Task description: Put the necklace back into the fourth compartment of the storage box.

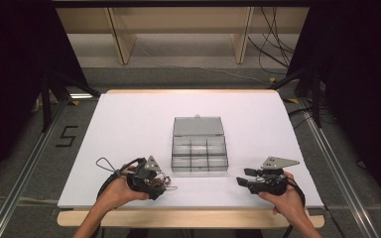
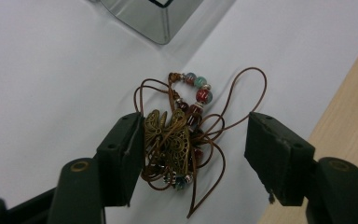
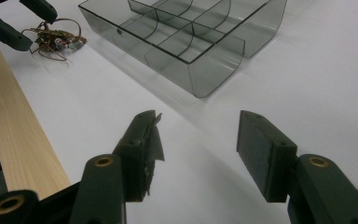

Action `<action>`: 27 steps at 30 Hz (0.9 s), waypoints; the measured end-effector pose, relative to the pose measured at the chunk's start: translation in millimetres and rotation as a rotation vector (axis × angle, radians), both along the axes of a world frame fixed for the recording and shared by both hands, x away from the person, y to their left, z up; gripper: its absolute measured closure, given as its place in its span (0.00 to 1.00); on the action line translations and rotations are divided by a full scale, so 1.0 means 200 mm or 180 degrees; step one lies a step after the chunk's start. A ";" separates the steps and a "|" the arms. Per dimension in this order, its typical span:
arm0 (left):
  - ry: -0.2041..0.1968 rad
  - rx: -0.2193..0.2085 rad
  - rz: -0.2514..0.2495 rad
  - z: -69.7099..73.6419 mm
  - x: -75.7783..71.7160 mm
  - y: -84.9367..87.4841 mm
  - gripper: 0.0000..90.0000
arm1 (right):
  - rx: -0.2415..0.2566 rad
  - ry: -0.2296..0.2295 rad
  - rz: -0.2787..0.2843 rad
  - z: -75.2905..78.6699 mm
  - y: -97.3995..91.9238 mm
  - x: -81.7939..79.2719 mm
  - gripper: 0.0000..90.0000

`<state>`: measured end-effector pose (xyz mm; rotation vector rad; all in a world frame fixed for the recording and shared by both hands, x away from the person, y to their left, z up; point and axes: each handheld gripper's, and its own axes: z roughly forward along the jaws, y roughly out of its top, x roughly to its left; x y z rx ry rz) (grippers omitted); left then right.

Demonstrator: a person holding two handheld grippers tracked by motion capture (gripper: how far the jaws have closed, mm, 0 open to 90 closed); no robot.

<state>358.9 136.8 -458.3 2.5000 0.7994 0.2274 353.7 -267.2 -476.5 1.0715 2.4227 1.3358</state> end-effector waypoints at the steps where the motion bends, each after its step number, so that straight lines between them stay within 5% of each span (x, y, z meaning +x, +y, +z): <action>1: 0.0001 0.0007 -0.0003 -0.01 0.00 0.00 0.43 | 0.0006 0.0017 0.0006 0.00 0.00 0.00 0.54; 9: -0.0023 0.0062 0.0025 -0.03 0.01 0.01 0.52 | 0.0016 0.0087 -0.0023 0.00 0.01 -0.01 0.54; 15: -0.0041 0.0089 0.0032 -0.03 0.01 0.00 0.56 | -0.0048 -0.0031 -0.0007 -0.01 0.00 0.00 0.54; 19: -0.0047 0.0118 0.0016 -0.03 0.01 0.00 0.56 | 0.0032 0.0108 -0.0012 -0.01 0.01 -0.01 0.54; 27: -0.0079 0.0135 0.0045 -0.04 0.01 -0.02 0.48 | 0.0010 0.0122 0.0007 -0.01 0.01 -0.01 0.54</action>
